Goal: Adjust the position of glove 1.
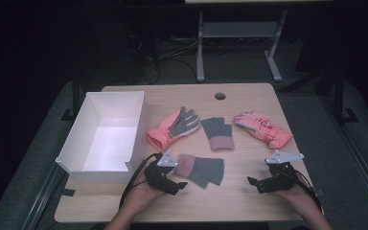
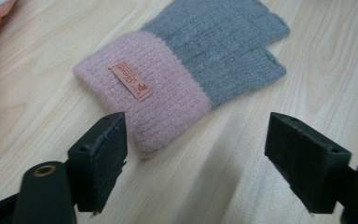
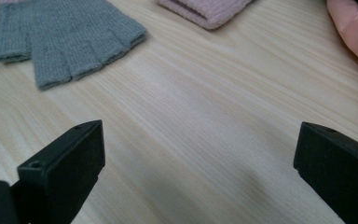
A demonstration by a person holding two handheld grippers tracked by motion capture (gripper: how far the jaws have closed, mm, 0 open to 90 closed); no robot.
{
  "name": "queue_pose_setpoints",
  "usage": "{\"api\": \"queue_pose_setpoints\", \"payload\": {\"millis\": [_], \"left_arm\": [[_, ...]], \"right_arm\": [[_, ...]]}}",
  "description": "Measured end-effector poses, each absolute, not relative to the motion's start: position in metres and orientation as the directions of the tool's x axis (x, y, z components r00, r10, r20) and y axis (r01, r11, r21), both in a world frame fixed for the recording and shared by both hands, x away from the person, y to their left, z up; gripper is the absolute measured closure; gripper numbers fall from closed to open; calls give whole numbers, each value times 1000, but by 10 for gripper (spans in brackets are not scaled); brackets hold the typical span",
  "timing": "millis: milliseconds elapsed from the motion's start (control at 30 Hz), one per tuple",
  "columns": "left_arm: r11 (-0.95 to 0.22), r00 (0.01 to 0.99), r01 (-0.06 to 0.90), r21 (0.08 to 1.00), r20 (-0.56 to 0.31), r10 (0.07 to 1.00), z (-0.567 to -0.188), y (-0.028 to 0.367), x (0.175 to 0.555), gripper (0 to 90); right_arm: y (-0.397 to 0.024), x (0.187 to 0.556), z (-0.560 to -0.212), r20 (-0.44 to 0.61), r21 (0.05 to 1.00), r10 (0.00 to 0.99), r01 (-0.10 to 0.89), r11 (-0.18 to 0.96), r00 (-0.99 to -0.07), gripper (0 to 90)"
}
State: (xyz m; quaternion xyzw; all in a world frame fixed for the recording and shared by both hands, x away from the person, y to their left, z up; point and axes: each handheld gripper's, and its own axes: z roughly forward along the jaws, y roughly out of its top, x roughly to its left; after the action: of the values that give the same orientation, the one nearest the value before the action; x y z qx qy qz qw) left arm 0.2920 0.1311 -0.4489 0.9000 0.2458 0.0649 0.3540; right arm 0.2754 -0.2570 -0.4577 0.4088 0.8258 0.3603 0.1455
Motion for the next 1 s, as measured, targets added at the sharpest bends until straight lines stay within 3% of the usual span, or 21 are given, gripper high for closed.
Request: {"api": "queue_pose_setpoints", "payload": {"millis": [133,300,400,433,500,567,600,1000], "left_arm": [[-620,867,405,672,-69,493,-446,132,291,296],[-595,859,429,680,-102,502,-443,132,293,459],[-599,864,418,683,-95,495,-439,133,294,620],[-607,869,411,681,-91,486,-437,134,294,620],[-594,861,422,685,-97,500,-435,134,296,756],[-588,857,438,680,-118,502,-434,133,297,795],[-589,856,445,675,-127,501,-433,132,299,876],[-603,854,439,666,-101,510,-424,111,312,898]], "right_arm": [[-259,275,-458,63,717,782,573,397,-620,15],[-262,275,-456,71,723,780,570,389,-622,15],[-261,276,-456,67,722,781,570,392,-621,15],[-261,276,-456,67,722,781,570,392,-621,15],[-261,277,-456,64,720,785,573,391,-616,15],[-261,275,-456,63,719,789,575,389,-612,15],[-261,275,-455,62,720,787,573,391,-614,15],[-261,273,-455,77,725,786,575,378,-614,15]]}}
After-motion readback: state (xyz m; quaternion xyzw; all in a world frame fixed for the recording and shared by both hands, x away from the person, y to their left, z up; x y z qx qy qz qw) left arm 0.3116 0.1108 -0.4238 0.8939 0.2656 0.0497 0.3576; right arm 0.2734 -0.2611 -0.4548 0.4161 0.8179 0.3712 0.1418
